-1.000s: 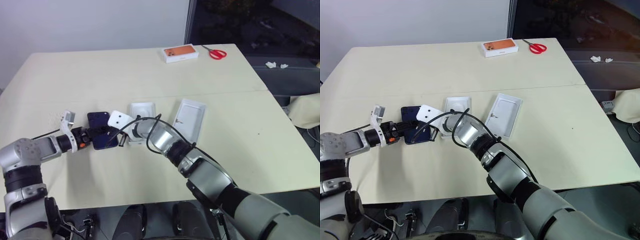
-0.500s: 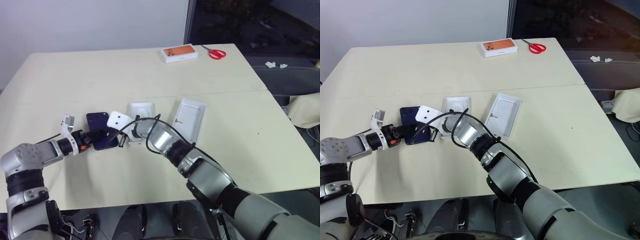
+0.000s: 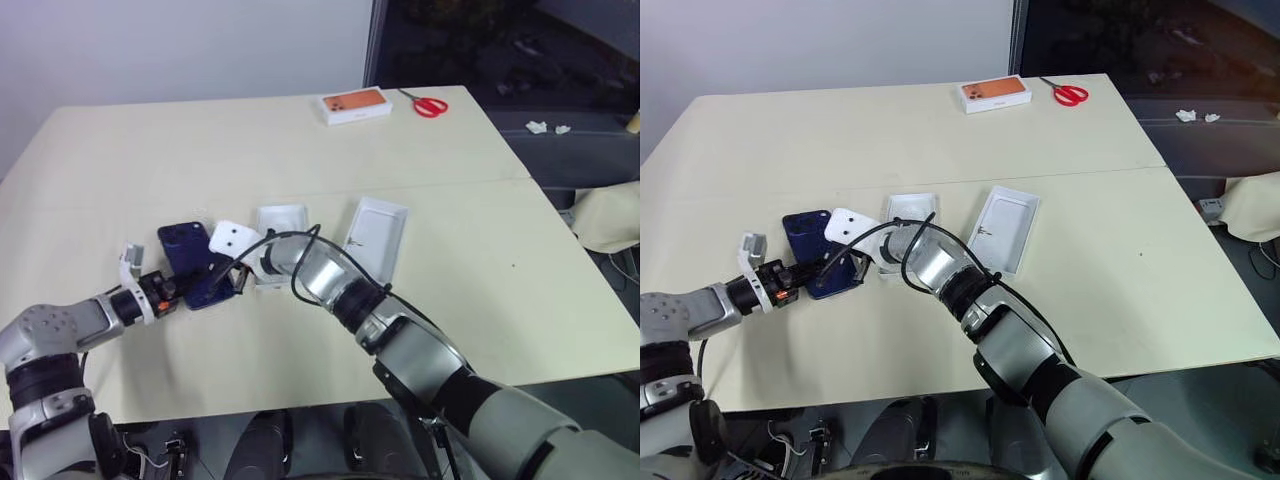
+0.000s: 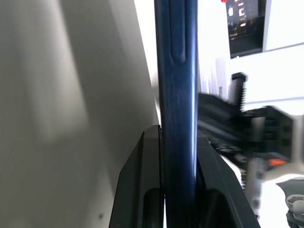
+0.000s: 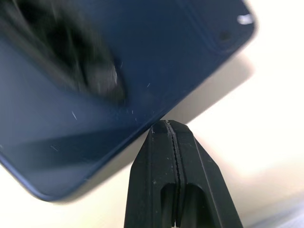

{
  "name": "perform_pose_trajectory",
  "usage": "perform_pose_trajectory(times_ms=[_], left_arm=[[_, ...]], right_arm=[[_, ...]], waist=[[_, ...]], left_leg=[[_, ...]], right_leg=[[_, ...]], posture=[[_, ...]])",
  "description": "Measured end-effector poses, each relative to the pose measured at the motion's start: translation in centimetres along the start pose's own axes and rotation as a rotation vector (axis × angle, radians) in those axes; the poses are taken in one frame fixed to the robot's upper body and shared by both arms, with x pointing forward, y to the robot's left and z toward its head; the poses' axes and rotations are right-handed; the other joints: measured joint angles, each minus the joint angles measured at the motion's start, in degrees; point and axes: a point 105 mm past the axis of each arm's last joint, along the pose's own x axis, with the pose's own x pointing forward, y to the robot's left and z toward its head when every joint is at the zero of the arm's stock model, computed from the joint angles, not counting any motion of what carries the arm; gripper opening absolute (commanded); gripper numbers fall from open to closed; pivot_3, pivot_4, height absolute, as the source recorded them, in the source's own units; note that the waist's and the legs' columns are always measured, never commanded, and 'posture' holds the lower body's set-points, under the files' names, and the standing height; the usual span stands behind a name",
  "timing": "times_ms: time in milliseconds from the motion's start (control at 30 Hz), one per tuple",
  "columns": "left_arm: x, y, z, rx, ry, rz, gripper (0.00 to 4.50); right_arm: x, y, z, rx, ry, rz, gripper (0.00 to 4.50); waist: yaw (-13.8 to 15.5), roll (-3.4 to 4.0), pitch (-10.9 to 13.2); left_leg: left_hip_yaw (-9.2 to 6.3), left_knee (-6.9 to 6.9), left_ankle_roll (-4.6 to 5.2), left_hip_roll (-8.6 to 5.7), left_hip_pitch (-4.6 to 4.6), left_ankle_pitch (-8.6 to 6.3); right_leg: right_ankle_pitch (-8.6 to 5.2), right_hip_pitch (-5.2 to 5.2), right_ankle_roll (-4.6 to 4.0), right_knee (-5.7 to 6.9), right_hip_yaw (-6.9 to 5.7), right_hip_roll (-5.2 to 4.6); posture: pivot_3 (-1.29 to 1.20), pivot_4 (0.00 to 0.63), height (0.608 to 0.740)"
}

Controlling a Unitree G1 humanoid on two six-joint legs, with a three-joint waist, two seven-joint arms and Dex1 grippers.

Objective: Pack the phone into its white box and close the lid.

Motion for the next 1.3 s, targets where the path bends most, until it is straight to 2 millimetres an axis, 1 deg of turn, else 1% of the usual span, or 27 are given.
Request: perform_pose_trajectory(times_ms=[33, 133, 233, 300, 333, 433, 467, 500, 600, 767, 833, 933, 1033, 1067, 1133, 1233, 1300], left_arm=[[0.1, 0.0, 0.0, 0.001, -0.005, -0.006, 0.54], [-0.3, 0.0, 0.3, -0.031, -0.047, -0.046, 0.54], [-0.9, 0.1, 0.7, -0.081, -0.088, -0.083, 0.54], [-1.1, 0.0, 0.3, -0.103, -0.083, -0.101, 0.54], [-1.2, 0.0, 0.3, -0.108, -0.082, -0.105, 0.54], [-1.2, 0.1, 0.3, -0.121, -0.087, -0.108, 0.54], [-1.2, 0.1, 0.4, -0.128, -0.092, -0.113, 0.08], [-1.3, -0.1, 0.5, -0.14, -0.098, -0.124, 0.04], [-1.4, 0.0, 0.5, -0.157, -0.102, -0.13, 0.04], [-1.4, 0.0, 0.4, -0.165, -0.096, -0.132, 0.04], [-1.3, -0.4, 0.2, -0.18, -0.077, -0.149, 0.04], [-1.2, -0.8, 0.3, -0.195, -0.068, -0.173, 0.04], [-1.2, -1.4, 0.7, -0.208, -0.076, -0.208, 0.04], [-1.1, -1.5, 0.8, -0.206, -0.078, -0.216, 0.04], [-0.9, -1.8, 1.1, -0.206, -0.079, -0.228, 0.04], [-1.0, -1.8, 1.2, -0.212, -0.087, -0.227, 0.0], [-1.0, -1.7, 1.3, -0.212, -0.089, -0.222, 0.0]], right_arm=[[-0.3, 0.1, 1.7, 0.009, -0.067, 0.024, 0.0], [-1.4, 0.1, 4.4, 0.064, -0.182, 0.067, 0.0], [-2.8, -0.2, 6.1, 0.154, -0.291, 0.093, 0.0], [-4.0, -0.6, 6.4, 0.228, -0.364, 0.101, 0.0], [-4.2, -0.6, 6.0, 0.243, -0.37, 0.096, 0.0], [-4.6, -0.6, 4.1, 0.273, -0.328, 0.084, 0.0], [-4.8, -0.7, 3.6, 0.28, -0.316, 0.079, 0.0], [-5.2, -0.9, 3.3, 0.278, -0.305, 0.07, 0.0], [-6.7, -1.6, 2.4, 0.257, -0.286, 0.039, 0.0], [-9.0, -2.1, 1.0, 0.243, -0.264, 0.019, 0.0], [-10.6, -1.9, 0.5, 0.205, -0.263, 0.027, 0.0], [-12.3, -1.7, -1.4, 0.125, -0.189, 0.033, 0.0], [-12.2, -0.3, -3.3, 0.101, -0.123, 0.081, 0.0], [-12.1, 0.1, -3.6, 0.101, -0.113, 0.096, 0.0], [-11.7, 0.4, -3.8, 0.069, -0.098, 0.1, 0.0], [-11.2, 0.5, -3.7, 0.045, -0.097, 0.089, 0.84], [-11.0, 0.6, -3.5, 0.051, -0.102, 0.087, 1.82]], waist=[[0.0, 0.0, 0.0], [0.1, -0.01, 0.0], [0.1, -0.01, 0.0], [0.1, -0.02, 0.0], [0.1, -0.02, 0.0], [0.3, -0.03, 0.0], [0.3, -0.03, 0.0], [0.4, -0.03, 0.0], [0.6, -0.03, 0.0], [0.7, -0.03, 0.0], [1.1, -0.04, 0.0], [1.6, -0.08, 0.0], [1.5, -0.1, 0.0], [1.3, -0.11, 0.0], [1.3, -0.11, 0.0], [1.4, -0.13, 0.0], [1.5, -0.17, 0.1]], left_leg=[[-0.01, 0.0, 0.0, 0.0, 0.0, 0.0], [0.0, 0.0, 0.0, 0.0, 0.0, 0.0], [-0.01, -0.03, 0.0, 0.01, -0.01, 0.0], [0.0, -0.06, 0.01, 0.0, -0.01, -0.01], [0.0, -0.06, 0.01, 0.0, -0.01, -0.01], [0.01, -0.06, 0.01, 0.0, -0.01, 0.0], [0.01, -0.06, 0.01, 0.0, -0.01, 0.0], [0.01, -0.06, 0.01, 0.0, -0.01, 0.0], [0.02, -0.07, 0.01, 0.01, -0.01, 0.0], [0.03, -0.08, 0.0, 0.01, -0.01, 0.0], [0.03, -0.09, 0.01, 0.0, -0.02, 0.0], [0.04, -0.06, 0.01, 0.0, -0.03, 0.0], [0.04, -0.06, 0.01, 0.01, -0.03, 0.0], [0.04, -0.07, 0.0, 0.03, -0.03, 0.01], [0.05, -0.07, -0.01, 0.06, -0.03, 0.02], [0.05, -0.07, -0.02, 0.06, -0.03, 0.02], [0.05, -0.06, -0.02, 0.06, -0.03, 0.02]], right_leg=[[0.0, 0.01, 0.0, 0.0, 0.0, 0.0], [0.0, 0.02, 0.0, -0.02, 0.0, 0.0], [0.0, 0.0, 0.0, -0.03, 0.0, 0.0], [0.0, 0.02, 0.0, -0.06, 0.01, -0.02], [0.0, 0.02, 0.0, -0.06, 0.01, -0.02], [0.0, 0.01, 0.0, -0.06, 0.01, -0.02], [0.0, 0.0, 0.0, -0.06, 0.02, -0.02], [0.0, 0.0, 0.0, -0.05, 0.02, -0.02], [0.0, -0.01, 0.0, -0.07, 0.03, -0.02], [0.0, -0.02, 0.0, -0.07, 0.04, -0.02], [0.0, -0.02, 0.0, -0.1, 0.04, -0.02], [0.0, 0.02, 0.0, -0.13, 0.02, -0.03], [0.0, 0.0, 0.0, -0.11, 0.02, -0.02], [0.0, -0.02, 0.0, -0.09, 0.03, -0.01], [0.0, -0.04, 0.0, -0.08, 0.03, 0.01], [0.0, -0.02, 0.0, -0.09, 0.03, 0.01], [0.0, -0.02, 0.0, -0.09, 0.03, 0.0]], posture=[[0.0, 0.15, 0.74], [0.0, 0.15, 0.74], [0.0, 0.15, 0.74], [0.0, 0.15, 0.74], [0.0, 0.15, 0.74], [0.0, 0.15, 0.74], [0.0, 0.15, 0.74], [0.0, 0.15, 0.74], [0.0, 0.15, 0.74], [0.0, 0.15, 0.74], [0.0, 0.15, 0.74], [0.0, 0.15, 0.74], [0.0, 0.15, 0.74], [0.0, 0.15, 0.74], [0.0, 0.15, 0.74], [0.0, 0.15, 0.74], [0.0, 0.15, 0.74]])
